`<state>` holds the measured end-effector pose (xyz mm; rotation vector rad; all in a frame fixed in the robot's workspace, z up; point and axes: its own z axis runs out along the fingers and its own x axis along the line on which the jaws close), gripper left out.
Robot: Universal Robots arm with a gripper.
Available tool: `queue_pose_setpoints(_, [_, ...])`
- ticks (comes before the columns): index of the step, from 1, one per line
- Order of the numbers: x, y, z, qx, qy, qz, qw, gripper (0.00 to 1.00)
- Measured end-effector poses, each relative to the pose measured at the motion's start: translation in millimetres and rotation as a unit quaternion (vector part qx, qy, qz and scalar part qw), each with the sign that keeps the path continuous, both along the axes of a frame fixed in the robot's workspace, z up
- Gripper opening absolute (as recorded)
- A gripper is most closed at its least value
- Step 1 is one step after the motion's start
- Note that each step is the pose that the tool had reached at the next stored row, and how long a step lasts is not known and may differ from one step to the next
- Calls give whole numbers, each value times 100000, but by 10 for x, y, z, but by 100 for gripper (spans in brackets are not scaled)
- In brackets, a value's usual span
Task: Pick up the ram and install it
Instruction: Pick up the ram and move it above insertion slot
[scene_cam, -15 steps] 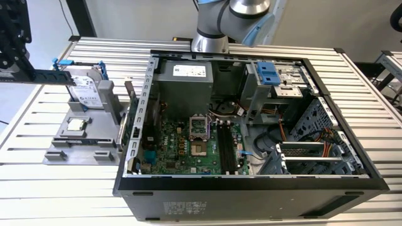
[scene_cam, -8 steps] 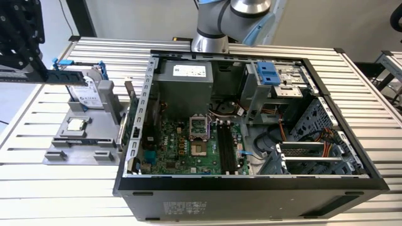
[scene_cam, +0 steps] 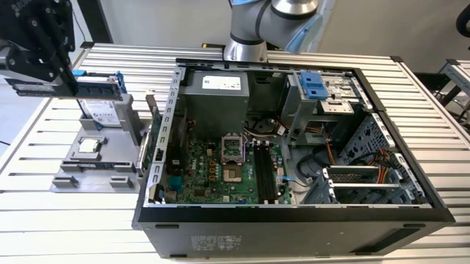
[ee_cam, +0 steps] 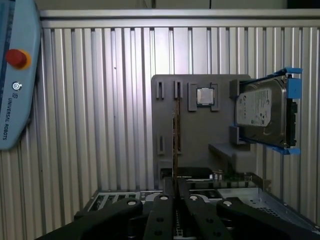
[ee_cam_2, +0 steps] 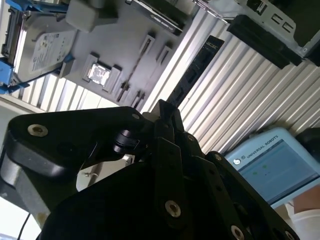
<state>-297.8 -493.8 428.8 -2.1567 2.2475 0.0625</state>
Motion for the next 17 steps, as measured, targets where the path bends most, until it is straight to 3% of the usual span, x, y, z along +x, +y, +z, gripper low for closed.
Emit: queue_pose_setpoints(17, [482, 0, 0, -3, 158, 1, 100000, 0])
